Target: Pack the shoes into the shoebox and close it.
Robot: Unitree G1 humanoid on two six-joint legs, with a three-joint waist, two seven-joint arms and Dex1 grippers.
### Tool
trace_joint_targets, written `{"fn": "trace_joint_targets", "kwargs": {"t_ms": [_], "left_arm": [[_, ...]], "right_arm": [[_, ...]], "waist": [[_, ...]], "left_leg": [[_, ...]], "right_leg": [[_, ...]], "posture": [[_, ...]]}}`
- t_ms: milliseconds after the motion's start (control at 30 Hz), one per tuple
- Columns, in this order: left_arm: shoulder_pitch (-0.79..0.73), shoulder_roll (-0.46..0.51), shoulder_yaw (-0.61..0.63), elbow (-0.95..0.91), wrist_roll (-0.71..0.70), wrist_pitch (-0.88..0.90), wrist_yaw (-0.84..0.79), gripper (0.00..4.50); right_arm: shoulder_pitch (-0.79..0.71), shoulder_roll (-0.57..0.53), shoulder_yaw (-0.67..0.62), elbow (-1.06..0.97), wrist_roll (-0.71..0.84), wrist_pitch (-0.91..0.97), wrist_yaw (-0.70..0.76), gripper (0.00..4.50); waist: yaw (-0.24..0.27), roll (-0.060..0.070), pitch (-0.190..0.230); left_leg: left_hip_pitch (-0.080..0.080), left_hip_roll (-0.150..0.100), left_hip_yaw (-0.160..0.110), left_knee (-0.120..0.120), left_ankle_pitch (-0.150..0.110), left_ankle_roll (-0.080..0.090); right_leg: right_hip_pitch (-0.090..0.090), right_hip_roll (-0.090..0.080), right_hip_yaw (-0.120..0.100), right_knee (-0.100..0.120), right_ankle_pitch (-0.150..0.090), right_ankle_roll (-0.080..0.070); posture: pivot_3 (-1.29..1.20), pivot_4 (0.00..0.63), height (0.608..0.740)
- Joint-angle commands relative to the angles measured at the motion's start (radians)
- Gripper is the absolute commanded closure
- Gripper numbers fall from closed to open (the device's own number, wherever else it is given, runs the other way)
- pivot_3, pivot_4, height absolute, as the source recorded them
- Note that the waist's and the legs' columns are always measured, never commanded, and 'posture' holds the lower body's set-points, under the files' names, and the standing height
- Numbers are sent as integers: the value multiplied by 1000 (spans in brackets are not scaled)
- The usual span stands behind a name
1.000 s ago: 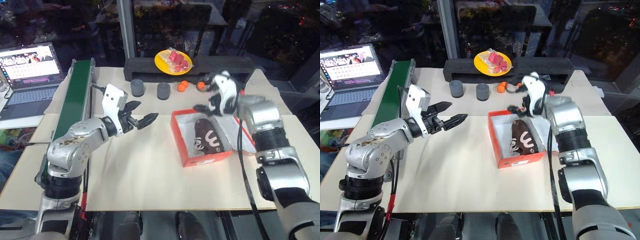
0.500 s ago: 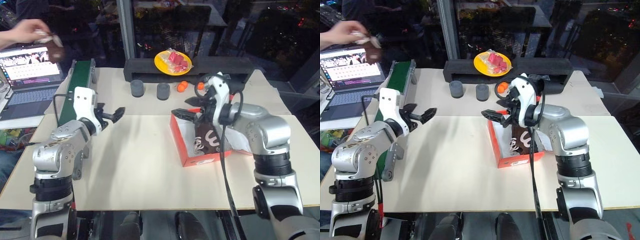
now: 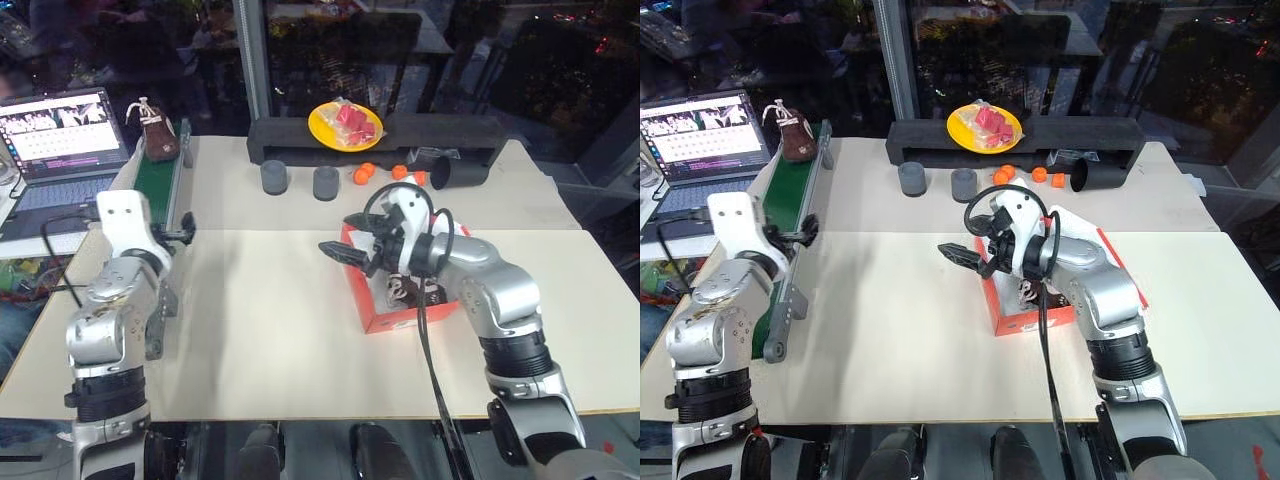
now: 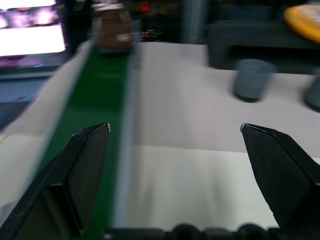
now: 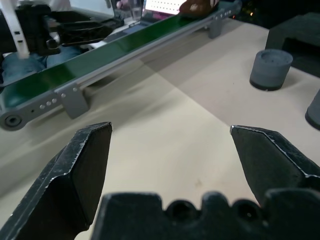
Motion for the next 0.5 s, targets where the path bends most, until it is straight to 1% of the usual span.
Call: {"fn": "trace_joint_targets", "kwargs": {"t_ms": [33, 133, 267, 400, 500], "left_arm": [[-21, 40, 50, 62, 24, -71, -1, 0], [-38, 71, 49, 115, 33, -101, -25, 0], [-42, 89, 49, 153, 37, -118, -37, 0], [-50, 108, 34, 231, 39, -147, -81, 0], [-78, 106, 35, 302, 44, -180, -82, 0]], "right_arm": [[-40, 5, 15, 0, -9, -76, 35, 45], [-49, 2, 30, 12, -15, -97, 54, 45], [-46, 1, 31, 11, -5, -101, 70, 45], [-27, -1, 18, -25, 24, -108, 98, 45], [-25, 6, 5, -60, 61, -85, 104, 45]], "waist": [[1, 0, 0], [2, 0, 0], [4, -1, -1], [2, -1, -1], [2, -1, -1]], "left_leg": [[0, 0, 0, 0, 0, 0], [0, 0, 0, 0, 0, 0], [0, 0, 0, 0, 0, 0], [0, 0, 0, 0, 0, 0], [0, 0, 0, 0, 0, 0]], "right_leg": [[0, 0, 0, 0, 0, 0], [0, 0, 0, 0, 0, 0], [0, 0, 0, 0, 0, 0], [0, 0, -1, 0, 0, 0], [0, 0, -1, 0, 0, 0]], "posture": [[0, 150, 740], [0, 150, 740], [0, 150, 740], [0, 150, 740], [0, 150, 740]]}}
